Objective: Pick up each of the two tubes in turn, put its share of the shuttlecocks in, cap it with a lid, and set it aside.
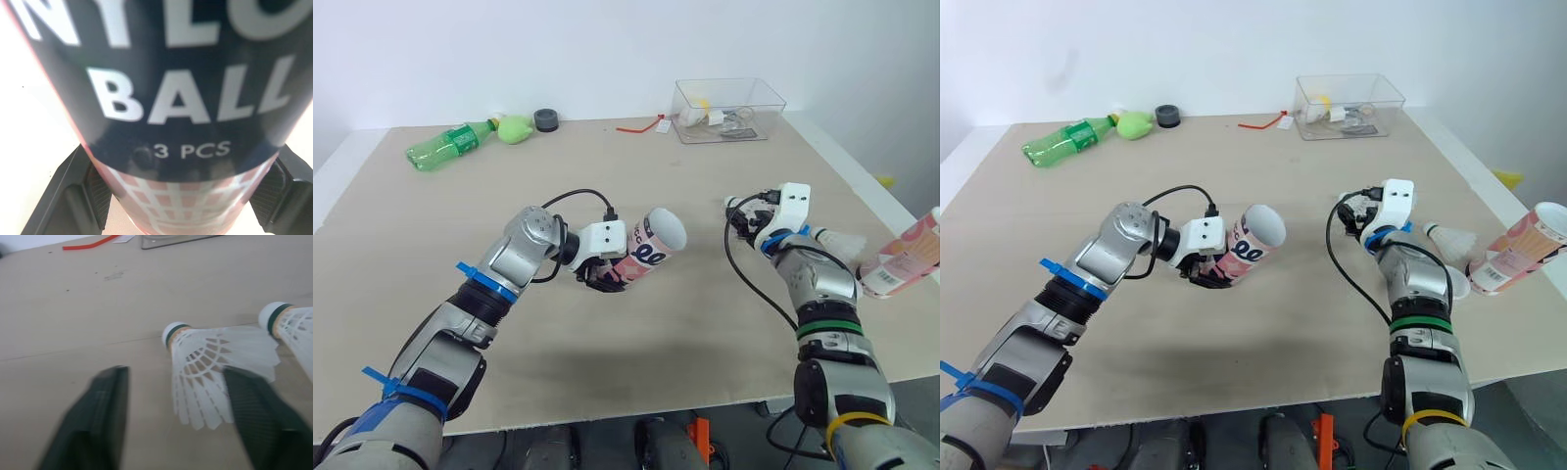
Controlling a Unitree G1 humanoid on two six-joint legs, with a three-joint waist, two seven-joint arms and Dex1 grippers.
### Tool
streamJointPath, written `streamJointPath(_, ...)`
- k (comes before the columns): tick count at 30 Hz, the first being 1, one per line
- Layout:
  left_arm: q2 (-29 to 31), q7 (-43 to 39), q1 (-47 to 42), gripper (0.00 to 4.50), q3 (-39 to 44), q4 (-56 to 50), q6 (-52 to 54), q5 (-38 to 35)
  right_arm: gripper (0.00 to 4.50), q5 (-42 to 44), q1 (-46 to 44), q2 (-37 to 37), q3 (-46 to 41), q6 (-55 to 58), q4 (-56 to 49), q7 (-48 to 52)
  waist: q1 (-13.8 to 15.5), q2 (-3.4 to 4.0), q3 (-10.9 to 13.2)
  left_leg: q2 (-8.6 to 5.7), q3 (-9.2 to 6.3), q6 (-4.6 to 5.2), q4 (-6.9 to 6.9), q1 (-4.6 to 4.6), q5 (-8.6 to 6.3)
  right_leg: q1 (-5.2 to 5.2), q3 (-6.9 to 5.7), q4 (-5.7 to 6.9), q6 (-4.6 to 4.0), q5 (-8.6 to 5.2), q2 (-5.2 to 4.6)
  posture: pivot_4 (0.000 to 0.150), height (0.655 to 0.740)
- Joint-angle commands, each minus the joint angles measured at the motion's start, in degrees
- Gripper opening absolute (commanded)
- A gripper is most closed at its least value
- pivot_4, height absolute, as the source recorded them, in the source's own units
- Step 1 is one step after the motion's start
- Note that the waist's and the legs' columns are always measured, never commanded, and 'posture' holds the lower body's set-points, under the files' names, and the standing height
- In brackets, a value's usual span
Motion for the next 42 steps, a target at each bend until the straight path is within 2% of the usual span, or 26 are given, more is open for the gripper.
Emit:
streamJointPath(1, 0.1, 0.0, -0.1, 3.01, 0.0, -1.6, -0.2, -0.4, 1.32, -0.7, -2.8, -0.3, -0.5, -3.1, 2.2, 0.2, 0.0, 0.0, 0.0, 0.0, 0.0, 0.0, 0.0, 0.0, 0.0, 0.0, 0.0, 0.0, 0.0, 0.0, 0.0, 0.15, 0.74)
streamJointPath(2, 0.1, 0.0, 0.0, 3.01, 0.0, -1.7, -0.2, -0.4, 0.79, -0.9, -3.3, -0.3, -0.5, -3.5, 3.0, 0.4, 0.0, 0.0, 0.0, 0.0, 0.0, 0.0, 0.0, 0.0, 0.0, 0.0, 0.0, 0.0, 0.0, 0.0, 0.0, 0.15, 0.74)
streamJointPath(4, 0.2, 0.1, 0.1, 3.01, 0.0, -1.9, 0.0, -0.5, 0.03, -1.3, -4.0, -0.3, 0.0, -4.5, 4.6, 1.1, 0.0, 0.0, 0.0, 0.0, 0.02, 0.0, 0.0, 0.0, 0.0, 0.0, 0.02, 0.0, -0.01, 0.01, 0.0, 0.15, 0.74)
streamJointPath(10, 0.3, 0.4, 0.1, 3.01, 0.2, -1.2, 0.1, -0.5, 0.03, -2.3, -5.1, -0.7, 0.5, -7.2, 7.2, 3.5, 0.0, 0.0, 0.0, 0.0, 0.02, 0.0, 0.0, 0.0, 0.0, 0.0, 0.02, 0.0, -0.03, 0.02, 0.0, 0.15, 0.74)
streamJointPath(14, 0.2, 0.0, -0.3, 3.01, 0.5, 0.1, 0.3, -0.9, 0.03, -3.9, -3.7, -2.3, 2.8, -8.3, 2.2, 7.9, 0.0, 0.01, 0.0, 0.0, 0.02, 0.0, 0.0, 0.0, 0.0, 0.0, 0.03, 0.0, -0.03, 0.03, 0.0, 0.15, 0.74)
streamJointPath(20, -0.4, -0.4, -2.2, 3.01, 0.6, 3.6, -0.2, -1.4, 0.03, -4.2, 1.2, -9.5, 6.3, -7.7, -15.9, 18.6, 0.0, 0.06, 0.0, -0.06, -0.04, 0.0, 0.0, -0.06, 0.0, 0.0, 0.02, 0.0, 0.04, -0.01, -0.03, 0.15, 0.74)
streamJointPath(22, -0.6, -0.5, -2.7, 3.01, 0.5, 4.3, -0.3, -1.5, 0.03, -5.3, 2.6, -14.0, 8.0, -10.6, -22.3, 24.1, 0.0, 0.07, 0.0, -0.08, -0.02, 0.01, 0.01, -0.03, -0.01, 0.0, 0.09, -0.01, 0.08, -0.04, -0.02, 0.15, 0.74)
streamJointPath(27, -1.2, -1.0, -3.7, 3.01, 0.6, 6.2, 0.0, -1.8, 0.03, -1.9, 4.0, -23.0, 9.4, -19.0, -38.5, 39.4, 0.0, 0.1, 0.1, -0.09, -0.05, 0.01, 0.01, 0.01, -0.01, 0.0, 0.06, 0.0, 0.14, -0.08, 0.04, 0.15, 0.74)
streamJointPath(31, -2.0, -1.3, -5.0, 3.01, 1.4, 7.0, 1.4, -2.7, 0.03, -1.3, 5.4, -25.5, 11.9, -22.9, -46.4, 45.7, 0.0, 0.09, 0.0, -0.07, -0.11, 0.01, 0.05, 0.06, -0.01, 0.07, -0.03, 0.0, 0.11, -0.08, 0.11, 0.15, 0.74)
streamJointPath(35, -2.5, -1.3, -5.9, 3.01, 1.7, 7.5, 2.4, -3.0, 0.03, -2.1, 5.2, -25.3, 14.2, -24.3, -49.2, 47.7, 0.0, 0.09, 0.1, -0.06, -0.09, 0.0, 0.12, 0.03, 0.0, 0.07, -0.01, 0.02, 0.15, -0.04, 0.04, 0.15, 0.74)
streamJointPath(42, -2.6, -1.2, -5.7, 3.01, 1.6, 7.4, 2.4, -3.1, 0.03, -2.9, 4.5, -25.2, 16.5, -27.4, -47.9, 50.8, 0.0, 0.08, 0.1, -0.08, -0.05, 0.01, 0.11, -0.01, -0.01, 0.04, 0.03, 0.01, 0.13, -0.06, 0.01, 0.15, 0.74)
